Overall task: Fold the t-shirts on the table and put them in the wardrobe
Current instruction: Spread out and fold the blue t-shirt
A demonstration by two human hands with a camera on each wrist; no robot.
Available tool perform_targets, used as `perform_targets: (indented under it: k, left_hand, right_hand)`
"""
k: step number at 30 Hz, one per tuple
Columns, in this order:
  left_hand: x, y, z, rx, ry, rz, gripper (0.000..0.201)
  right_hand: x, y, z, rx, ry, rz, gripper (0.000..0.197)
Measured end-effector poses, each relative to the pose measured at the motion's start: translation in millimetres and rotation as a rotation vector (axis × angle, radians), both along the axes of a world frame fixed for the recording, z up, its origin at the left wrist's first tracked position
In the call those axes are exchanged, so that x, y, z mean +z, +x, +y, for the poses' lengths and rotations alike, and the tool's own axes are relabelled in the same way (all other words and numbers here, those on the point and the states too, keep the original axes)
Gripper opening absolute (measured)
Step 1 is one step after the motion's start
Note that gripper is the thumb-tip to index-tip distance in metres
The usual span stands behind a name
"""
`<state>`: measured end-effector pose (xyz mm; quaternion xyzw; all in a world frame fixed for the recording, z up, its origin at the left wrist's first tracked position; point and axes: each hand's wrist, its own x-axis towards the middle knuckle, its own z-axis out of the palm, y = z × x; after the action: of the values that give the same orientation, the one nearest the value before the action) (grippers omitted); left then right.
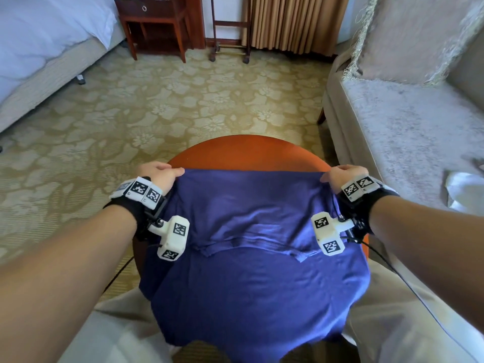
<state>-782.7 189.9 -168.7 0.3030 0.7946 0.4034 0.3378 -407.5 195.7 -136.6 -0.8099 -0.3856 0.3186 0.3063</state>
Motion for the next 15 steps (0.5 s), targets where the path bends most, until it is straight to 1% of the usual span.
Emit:
perform_targets:
  k: [1,4,5,7,9,11,12,13,15]
  left_hand:
    - [8,6,-10,-0.007,0.018,0.01,0.029]
    - [14,19,-42,-0.041,0.03,0.055,0.038]
    - [14,23,-52,-0.066,0.018,0.095,0.038]
    - [13,27,-69,-0.119,-0.06,0.166,0.038]
    - [17,36,-86,-0.196,-0.147,0.241,0.04]
    - [15,41,-99,-0.285,-0.214,0.297,0.035]
    - [11,44,-105,-0.338,-0.257,0.336,0.034]
    - [11,48,-113,-0.38,-0.272,0.377,0.037]
    - [7,48,-125,-0.402,-0.271,0.41,0.042]
  right_hand:
    - [3,-1,-5,-0.021,0.0,-0.022,0.024]
    - [9,-2,-22,0.011,-0.056,-0.138,0.031]
    - [13,-6,-31,0.042,-0.082,-0.169,0.034]
    - [15,-14,-48,0.086,-0.132,-0.168,0.036]
    - [13,-24,-66,0.191,-0.224,-0.198,0.036]
    - [6,-33,-83,0.355,-0.329,-0.241,0.047]
    - [2,-36,-91,0.408,-0.348,-0.245,0.05]
    - [-1,-37,-99,0.441,-0.349,-0.242,0.047]
    - [-4,-37,-114,0.47,-0.332,-0.297,0.038]
